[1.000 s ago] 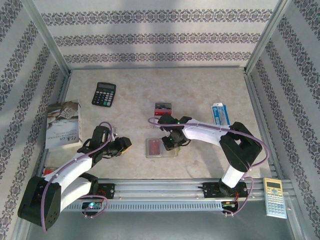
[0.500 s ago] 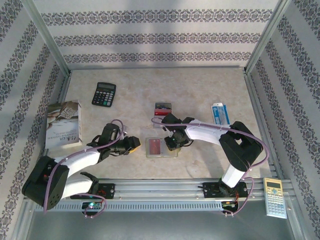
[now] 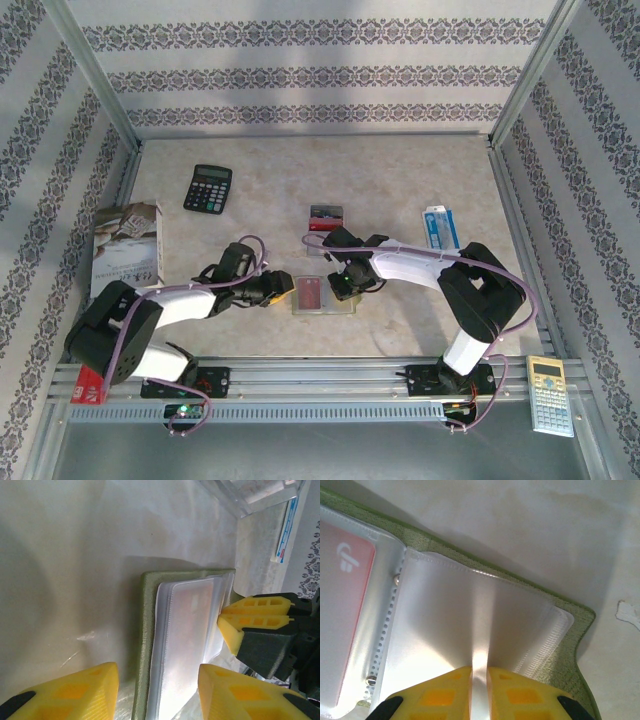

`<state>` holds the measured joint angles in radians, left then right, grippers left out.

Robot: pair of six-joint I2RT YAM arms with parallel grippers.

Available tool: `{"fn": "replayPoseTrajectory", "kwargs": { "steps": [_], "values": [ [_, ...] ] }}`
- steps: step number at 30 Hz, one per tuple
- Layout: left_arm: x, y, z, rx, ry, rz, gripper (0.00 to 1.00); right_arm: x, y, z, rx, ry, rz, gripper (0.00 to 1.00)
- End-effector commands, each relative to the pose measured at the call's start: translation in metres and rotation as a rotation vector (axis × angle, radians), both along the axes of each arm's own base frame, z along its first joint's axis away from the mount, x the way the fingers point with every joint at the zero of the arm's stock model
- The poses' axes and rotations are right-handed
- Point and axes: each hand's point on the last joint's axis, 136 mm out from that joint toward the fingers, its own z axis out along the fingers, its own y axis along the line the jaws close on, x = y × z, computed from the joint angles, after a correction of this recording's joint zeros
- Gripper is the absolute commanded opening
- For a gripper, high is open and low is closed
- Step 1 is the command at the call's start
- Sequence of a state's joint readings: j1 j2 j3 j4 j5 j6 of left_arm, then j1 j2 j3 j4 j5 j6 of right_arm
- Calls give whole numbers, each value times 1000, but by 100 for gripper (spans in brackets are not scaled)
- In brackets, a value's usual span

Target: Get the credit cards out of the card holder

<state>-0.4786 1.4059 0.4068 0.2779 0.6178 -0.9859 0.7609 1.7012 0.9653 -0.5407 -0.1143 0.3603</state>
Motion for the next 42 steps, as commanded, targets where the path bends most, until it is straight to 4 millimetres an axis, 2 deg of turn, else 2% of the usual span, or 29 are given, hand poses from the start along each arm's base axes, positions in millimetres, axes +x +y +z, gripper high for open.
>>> {"fn": "replayPoseTrajectory", "kwargs": {
  "steps": [1,10,16,26,32,40,42],
  "values": [
    [11,-12,10,-29,-47,-20,47,-9,-15,-23,-58,51,-2,17],
    [13,-24,4,-66,-32,-47,43,-9,-15,-24,-60,54,1,17],
    [17,-36,14,-112,-57,-72,36,-9,-15,-27,-63,61,3,17],
    [19,-38,39,-145,-123,-78,35,-7,-11,-24,-36,61,-1,18],
    [17,-41,40,-150,-119,-91,35,0,8,1,93,15,-2,31],
    [17,-44,40,-152,-123,-91,30,8,17,33,190,-48,-11,34],
    [17,-45,41,-154,-122,-90,28,7,21,42,230,-56,-11,38]
  ]
}}
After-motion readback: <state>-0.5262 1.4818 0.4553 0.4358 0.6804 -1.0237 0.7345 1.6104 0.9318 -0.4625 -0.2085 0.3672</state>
